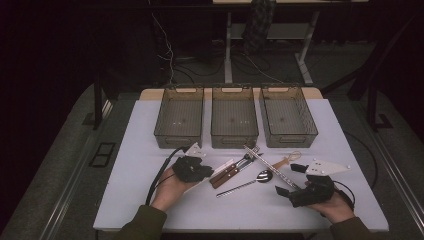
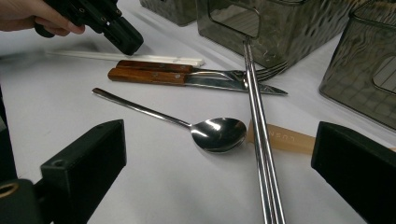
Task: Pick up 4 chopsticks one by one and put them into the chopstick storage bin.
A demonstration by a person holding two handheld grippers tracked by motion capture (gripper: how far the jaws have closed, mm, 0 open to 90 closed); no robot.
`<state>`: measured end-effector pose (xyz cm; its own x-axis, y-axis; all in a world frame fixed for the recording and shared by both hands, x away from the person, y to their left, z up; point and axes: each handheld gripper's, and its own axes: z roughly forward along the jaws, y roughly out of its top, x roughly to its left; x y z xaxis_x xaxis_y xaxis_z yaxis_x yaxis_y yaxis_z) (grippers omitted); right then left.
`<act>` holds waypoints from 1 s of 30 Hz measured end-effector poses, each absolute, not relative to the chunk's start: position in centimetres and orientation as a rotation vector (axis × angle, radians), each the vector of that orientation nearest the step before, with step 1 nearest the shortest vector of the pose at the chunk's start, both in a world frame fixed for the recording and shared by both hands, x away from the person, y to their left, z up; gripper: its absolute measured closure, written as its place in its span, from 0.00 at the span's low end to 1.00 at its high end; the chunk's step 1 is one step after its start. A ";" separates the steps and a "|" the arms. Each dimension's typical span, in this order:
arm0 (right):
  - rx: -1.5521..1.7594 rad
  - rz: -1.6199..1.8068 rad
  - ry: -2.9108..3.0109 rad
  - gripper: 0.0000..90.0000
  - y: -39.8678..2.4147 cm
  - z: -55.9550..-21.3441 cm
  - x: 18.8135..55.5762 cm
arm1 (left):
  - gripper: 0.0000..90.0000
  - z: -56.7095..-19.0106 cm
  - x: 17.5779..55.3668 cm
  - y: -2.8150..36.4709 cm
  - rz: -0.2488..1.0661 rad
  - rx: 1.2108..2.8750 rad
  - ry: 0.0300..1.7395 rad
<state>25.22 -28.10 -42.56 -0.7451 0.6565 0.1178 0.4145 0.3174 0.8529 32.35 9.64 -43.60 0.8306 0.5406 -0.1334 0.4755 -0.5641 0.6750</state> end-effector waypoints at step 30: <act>0.968 1.392 2.336 0.03 -28.1 -42.5 25.2 | 0.90 -44.0 32.5 9.7 0.166 2.313 0.749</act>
<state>25.18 -28.11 -42.53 -0.7465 0.6555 0.1142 0.4123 0.3210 0.8526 32.51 9.73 -43.97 0.8254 0.5581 -0.0856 0.4700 -0.5950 0.6520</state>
